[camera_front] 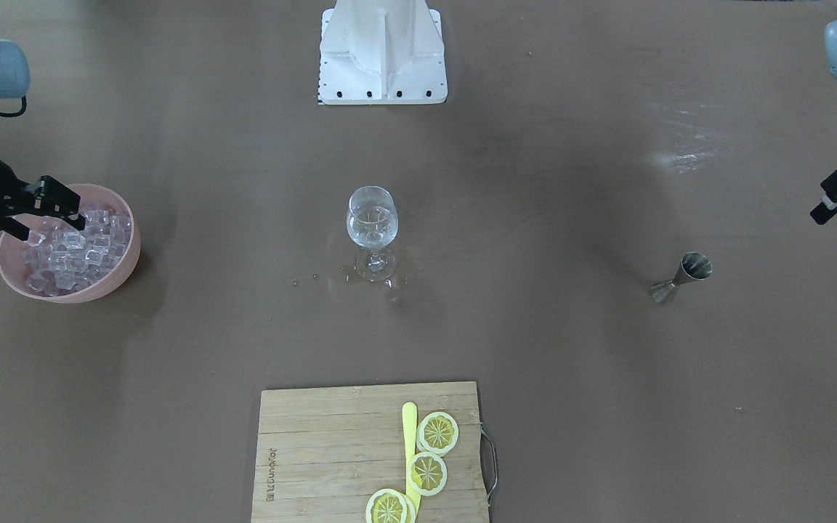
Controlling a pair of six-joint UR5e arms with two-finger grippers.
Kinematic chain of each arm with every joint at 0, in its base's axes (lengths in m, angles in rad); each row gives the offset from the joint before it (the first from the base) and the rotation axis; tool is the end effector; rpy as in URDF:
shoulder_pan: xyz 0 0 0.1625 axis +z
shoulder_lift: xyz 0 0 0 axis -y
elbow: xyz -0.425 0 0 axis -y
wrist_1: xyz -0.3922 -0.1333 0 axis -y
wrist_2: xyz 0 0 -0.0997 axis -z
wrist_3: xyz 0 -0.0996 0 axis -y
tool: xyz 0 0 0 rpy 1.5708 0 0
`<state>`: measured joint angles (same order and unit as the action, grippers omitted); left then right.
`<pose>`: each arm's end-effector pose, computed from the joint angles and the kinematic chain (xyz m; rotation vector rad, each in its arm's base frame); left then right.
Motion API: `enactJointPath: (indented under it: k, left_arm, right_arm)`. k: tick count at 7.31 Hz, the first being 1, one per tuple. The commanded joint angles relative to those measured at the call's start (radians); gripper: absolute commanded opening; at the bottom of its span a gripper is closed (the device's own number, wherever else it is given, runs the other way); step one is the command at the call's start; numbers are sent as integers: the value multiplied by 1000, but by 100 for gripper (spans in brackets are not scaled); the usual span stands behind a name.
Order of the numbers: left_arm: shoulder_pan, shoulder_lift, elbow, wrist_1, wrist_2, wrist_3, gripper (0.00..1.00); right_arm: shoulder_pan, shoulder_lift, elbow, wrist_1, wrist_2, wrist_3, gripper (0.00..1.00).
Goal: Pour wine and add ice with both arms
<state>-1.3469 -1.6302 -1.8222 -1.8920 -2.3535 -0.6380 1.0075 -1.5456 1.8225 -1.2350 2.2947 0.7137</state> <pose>0.0541 -0.5218 0.4649 0.2280 0.9352 -0.1345 -0.2167 -0.4692 0.4839 0.0523 -0.9098 -0.0818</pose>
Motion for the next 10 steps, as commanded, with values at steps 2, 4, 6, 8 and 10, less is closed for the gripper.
enactJointPath:
  k: [2, 4, 6, 8, 10]
  left_arm:
    - [-2, 3, -3, -4, -1, 0, 97]
    - [-1, 3, 0, -7, -1, 0, 97]
    - [-3, 4, -3, -7, 0, 4, 97]
    - [-3, 3, 3, -7, 5, 4, 97]
    - [-3, 3, 7, -9, 8, 6, 97]
  right_arm:
    - [-49, 5, -9, 2, -43, 4, 84]
    - [-50, -11, -11, 0, -43, 6, 62]
    - [-56, -11, -14, 0, -44, 4, 62]
    - [-58, -11, -28, 0, -57, 4, 63]
    - [-56, -10, -28, 0, -54, 0, 21]
